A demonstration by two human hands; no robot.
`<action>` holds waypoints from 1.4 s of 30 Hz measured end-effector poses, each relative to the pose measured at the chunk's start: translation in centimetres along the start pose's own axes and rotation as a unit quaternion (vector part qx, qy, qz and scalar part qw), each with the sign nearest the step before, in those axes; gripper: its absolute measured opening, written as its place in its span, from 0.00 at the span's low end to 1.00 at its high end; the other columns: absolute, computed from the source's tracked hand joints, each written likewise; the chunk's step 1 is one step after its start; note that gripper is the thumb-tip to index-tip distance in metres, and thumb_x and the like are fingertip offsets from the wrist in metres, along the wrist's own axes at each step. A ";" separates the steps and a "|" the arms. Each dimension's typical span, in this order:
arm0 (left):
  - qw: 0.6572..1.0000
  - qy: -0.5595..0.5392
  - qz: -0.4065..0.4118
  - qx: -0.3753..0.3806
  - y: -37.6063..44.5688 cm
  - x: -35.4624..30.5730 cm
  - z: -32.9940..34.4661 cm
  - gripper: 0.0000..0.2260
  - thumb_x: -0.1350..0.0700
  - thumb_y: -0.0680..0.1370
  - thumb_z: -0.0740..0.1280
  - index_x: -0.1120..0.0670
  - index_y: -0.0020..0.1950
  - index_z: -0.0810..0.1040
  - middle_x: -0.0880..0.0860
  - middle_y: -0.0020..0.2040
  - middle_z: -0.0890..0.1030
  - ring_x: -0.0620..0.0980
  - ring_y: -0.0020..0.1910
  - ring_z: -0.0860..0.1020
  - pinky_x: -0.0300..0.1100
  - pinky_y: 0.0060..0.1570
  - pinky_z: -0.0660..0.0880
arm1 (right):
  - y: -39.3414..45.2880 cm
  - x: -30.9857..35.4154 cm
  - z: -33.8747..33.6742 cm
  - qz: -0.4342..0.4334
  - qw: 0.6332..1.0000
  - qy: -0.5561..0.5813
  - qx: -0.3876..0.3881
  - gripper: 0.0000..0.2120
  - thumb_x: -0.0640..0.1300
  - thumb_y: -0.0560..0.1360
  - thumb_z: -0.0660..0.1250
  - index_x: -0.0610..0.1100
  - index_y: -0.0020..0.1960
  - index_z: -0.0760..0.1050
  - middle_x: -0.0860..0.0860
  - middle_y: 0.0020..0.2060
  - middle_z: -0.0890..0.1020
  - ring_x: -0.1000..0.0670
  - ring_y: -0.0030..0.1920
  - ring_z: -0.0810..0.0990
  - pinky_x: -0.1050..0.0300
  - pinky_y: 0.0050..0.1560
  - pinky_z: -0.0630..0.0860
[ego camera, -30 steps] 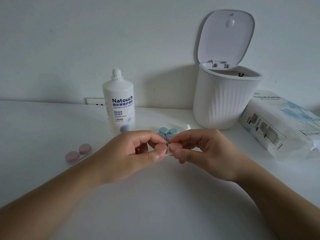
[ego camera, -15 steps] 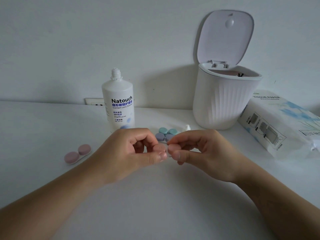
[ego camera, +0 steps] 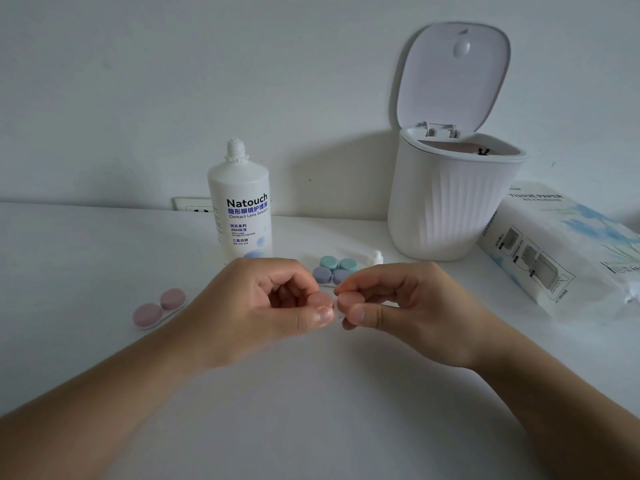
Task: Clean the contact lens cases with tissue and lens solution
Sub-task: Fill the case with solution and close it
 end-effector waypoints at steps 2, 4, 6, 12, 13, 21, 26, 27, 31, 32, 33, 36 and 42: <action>1.000 -0.012 -0.001 0.003 0.0 0.0 -0.1 0.10 0.46 0.70 0.76 0.51 0.43 0.84 0.60 0.40 0.82 0.49 0.37 0.76 0.41 0.38 0.72 | 0.0 0.0 -0.1 0.001 1.000 0.006 0.000 0.09 0.46 0.72 0.75 0.54 0.52 0.83 0.54 0.44 0.87 0.51 0.46 0.87 0.59 0.54 0.81; 1.000 -0.021 -0.004 0.013 0.1 0.1 -0.1 0.10 0.46 0.70 0.76 0.52 0.44 0.84 0.60 0.42 0.83 0.54 0.38 0.77 0.44 0.40 0.74 | 0.0 0.0 -0.1 -0.001 1.000 0.014 0.000 0.09 0.46 0.72 0.75 0.54 0.52 0.83 0.53 0.45 0.87 0.50 0.46 0.87 0.55 0.55 0.82; 0.999 -0.028 -0.004 0.027 0.0 0.2 0.2 0.09 0.47 0.71 0.75 0.51 0.45 0.84 0.58 0.42 0.84 0.53 0.39 0.78 0.44 0.42 0.75 | 0.0 0.0 0.0 -0.002 1.000 0.011 0.005 0.09 0.48 0.72 0.74 0.53 0.53 0.83 0.53 0.45 0.87 0.50 0.47 0.87 0.55 0.56 0.82; 1.000 0.000 0.008 0.008 0.2 0.3 0.4 0.08 0.45 0.71 0.74 0.44 0.48 0.85 0.52 0.44 0.85 0.43 0.40 0.80 0.38 0.42 0.77 | 0.2 -0.3 0.1 -0.004 1.000 0.002 0.006 0.10 0.52 0.72 0.73 0.54 0.53 0.83 0.53 0.46 0.87 0.51 0.47 0.87 0.57 0.56 0.81; 1.000 0.003 0.008 0.003 0.2 0.4 0.3 0.09 0.44 0.70 0.75 0.43 0.48 0.85 0.52 0.44 0.85 0.44 0.41 0.80 0.41 0.43 0.78 | 0.2 -0.3 0.1 -0.007 1.000 -0.002 0.002 0.10 0.51 0.72 0.74 0.54 0.53 0.83 0.53 0.46 0.87 0.51 0.47 0.87 0.56 0.56 0.81; 0.993 0.113 0.020 -0.031 0.2 0.5 -0.6 0.09 0.49 0.69 0.79 0.43 0.47 0.84 0.48 0.44 0.81 0.50 0.37 0.77 0.41 0.38 0.75 | 0.4 -0.1 0.0 -0.013 0.998 -0.057 -0.020 0.13 0.48 0.73 0.77 0.59 0.55 0.82 0.61 0.46 0.86 0.58 0.44 0.83 0.69 0.50 0.76; 0.982 0.181 -0.025 -0.040 -0.5 0.8 -2.4 0.09 0.48 0.70 0.80 0.43 0.46 0.83 0.42 0.44 0.79 0.46 0.33 0.72 0.33 0.36 0.68 | 0.9 -1.4 -1.4 -0.011 0.977 -0.182 -0.115 0.09 0.49 0.74 0.75 0.63 0.48 0.80 0.61 0.41 0.81 0.55 0.37 0.77 0.65 0.40 0.74; 0.978 0.201 -0.041 -0.041 -0.8 1.0 -2.9 0.10 0.44 0.69 0.79 0.43 0.46 0.83 0.41 0.44 0.78 0.44 0.33 0.73 0.35 0.37 0.68 | 1.1 -1.7 -1.5 -0.012 0.971 -0.204 -0.125 0.10 0.49 0.74 0.75 0.64 0.47 0.80 0.63 0.41 0.80 0.56 0.36 0.75 0.68 0.38 0.71; 0.964 0.252 -0.064 -0.057 -2.8 1.2 -4.9 0.09 0.41 0.69 0.75 0.41 0.45 0.81 0.42 0.46 0.78 0.42 0.32 0.71 0.32 0.35 0.66 | 1.6 -3.1 -1.2 0.019 0.954 -0.269 -0.131 0.05 0.54 0.73 0.71 0.62 0.49 0.79 0.60 0.40 0.78 0.57 0.36 0.75 0.67 0.36 0.70; 0.963 0.254 -0.065 -0.062 -3.4 1.3 -5.3 0.07 0.45 0.70 0.77 0.41 0.45 0.81 0.41 0.47 0.78 0.41 0.32 0.72 0.31 0.34 0.66 | 1.7 -3.3 -1.1 0.031 0.951 -0.284 -0.120 0.07 0.57 0.73 0.69 0.64 0.51 0.77 0.59 0.40 0.78 0.57 0.38 0.76 0.63 0.38 0.72; 0.961 0.257 -0.069 -0.071 -4.0 1.4 -5.8 0.08 0.49 0.71 0.78 0.40 0.44 0.81 0.40 0.46 0.78 0.40 0.33 0.73 0.29 0.34 0.67 | 1.8 -3.4 -0.9 0.041 0.948 -0.298 -0.107 0.10 0.60 0.72 0.66 0.66 0.53 0.75 0.59 0.41 0.77 0.57 0.39 0.76 0.61 0.39 0.73; 0.955 0.260 -0.100 -0.104 -5.3 2.0 -6.9 0.11 0.52 0.71 0.79 0.39 0.44 0.81 0.38 0.45 0.78 0.37 0.39 0.78 0.30 0.40 0.71 | 2.3 -3.6 -0.5 0.057 0.943 -0.319 -0.078 0.15 0.61 0.71 0.63 0.65 0.57 0.74 0.57 0.40 0.76 0.58 0.41 0.76 0.61 0.40 0.74; 0.929 0.345 -0.090 -0.095 -5.9 2.3 -7.4 0.05 0.47 0.72 0.76 0.41 0.43 0.81 0.35 0.50 0.77 0.38 0.49 0.78 0.36 0.46 0.75 | 3.2 -3.3 -0.6 0.065 0.930 -0.360 -0.041 0.08 0.55 0.77 0.64 0.58 0.55 0.75 0.57 0.38 0.75 0.62 0.41 0.75 0.66 0.37 0.66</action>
Point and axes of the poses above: each hand's wrist, its own y-axis towards the middle knuckle, its own z-axis out of the palm, x = y × z, the point moved 5 cm from there along y, towards the middle knuckle
